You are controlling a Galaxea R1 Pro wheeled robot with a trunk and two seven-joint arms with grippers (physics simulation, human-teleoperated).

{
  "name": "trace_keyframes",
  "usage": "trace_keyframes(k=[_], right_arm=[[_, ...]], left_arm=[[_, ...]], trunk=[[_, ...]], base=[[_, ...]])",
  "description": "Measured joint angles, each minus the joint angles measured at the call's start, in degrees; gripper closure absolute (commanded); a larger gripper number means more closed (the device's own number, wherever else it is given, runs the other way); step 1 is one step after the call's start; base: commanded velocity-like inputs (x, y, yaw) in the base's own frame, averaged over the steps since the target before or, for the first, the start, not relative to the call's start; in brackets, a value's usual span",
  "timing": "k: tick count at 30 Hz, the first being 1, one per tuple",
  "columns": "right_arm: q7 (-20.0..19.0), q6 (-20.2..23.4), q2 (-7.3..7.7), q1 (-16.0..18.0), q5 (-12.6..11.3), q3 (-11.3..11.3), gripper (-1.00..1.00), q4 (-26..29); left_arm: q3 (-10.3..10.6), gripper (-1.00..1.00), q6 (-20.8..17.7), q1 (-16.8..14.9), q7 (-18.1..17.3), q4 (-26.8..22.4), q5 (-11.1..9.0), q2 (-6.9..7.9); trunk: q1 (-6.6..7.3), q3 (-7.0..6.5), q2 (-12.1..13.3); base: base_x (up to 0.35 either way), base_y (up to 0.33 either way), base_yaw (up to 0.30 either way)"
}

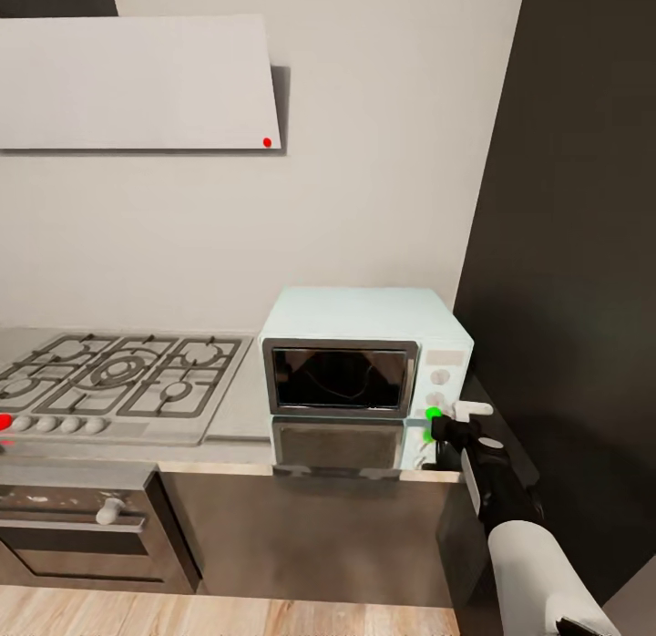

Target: In the kitchen, take the popcorn bag from the countertop, put it into the microwave, and heat it until the popcorn is cooked so the cooked popcorn ends up inside the bag.

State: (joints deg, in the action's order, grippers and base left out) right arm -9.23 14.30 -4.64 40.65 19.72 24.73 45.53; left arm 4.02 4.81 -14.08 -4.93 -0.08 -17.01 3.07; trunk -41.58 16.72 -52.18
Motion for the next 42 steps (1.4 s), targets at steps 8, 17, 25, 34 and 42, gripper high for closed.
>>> trace_keyframes(k=[8,17,25,34,42], right_arm=[[-0.30,0.07,-0.13,-0.02,0.50,-0.04,1.00,0.12],[-0.76,2.31,-0.57,-0.02,0.66,-0.28,1.00,5.37],[-0.95,6.52,-1.81,-0.02,0.68,-0.63,1.00,9.22],[-0.96,8.79,-5.01,-0.13,6.71,-0.63,1.00,9.86],[-0.34,8.26,-4.69,-0.63,7.15,-0.55,1.00,0.92]], left_arm=[[0.04,-1.00,0.09,-0.02,0.00,0.01,0.07,-0.22],[0.04,-1.00,0.09,-0.02,0.00,0.01,0.09,-0.19],[0.04,-1.00,0.10,-0.03,-0.03,0.08,0.17,-0.26],[0.04,-1.00,0.13,-0.01,-0.01,0.06,0.18,-0.27],[0.04,-1.00,0.09,0.00,-0.01,0.03,0.10,-0.20]], trunk=[[-0.27,-0.01,0.04],[-0.27,-0.01,0.03],[-0.27,-0.01,0.03],[-0.27,-0.01,0.04],[-0.24,-0.01,0.03]], base=[[-0.229,0.000,0.000],[-0.345,0.000,0.000],[-0.345,0.000,0.000],[-0.345,0.000,0.000],[-0.144,0.000,0.000]])
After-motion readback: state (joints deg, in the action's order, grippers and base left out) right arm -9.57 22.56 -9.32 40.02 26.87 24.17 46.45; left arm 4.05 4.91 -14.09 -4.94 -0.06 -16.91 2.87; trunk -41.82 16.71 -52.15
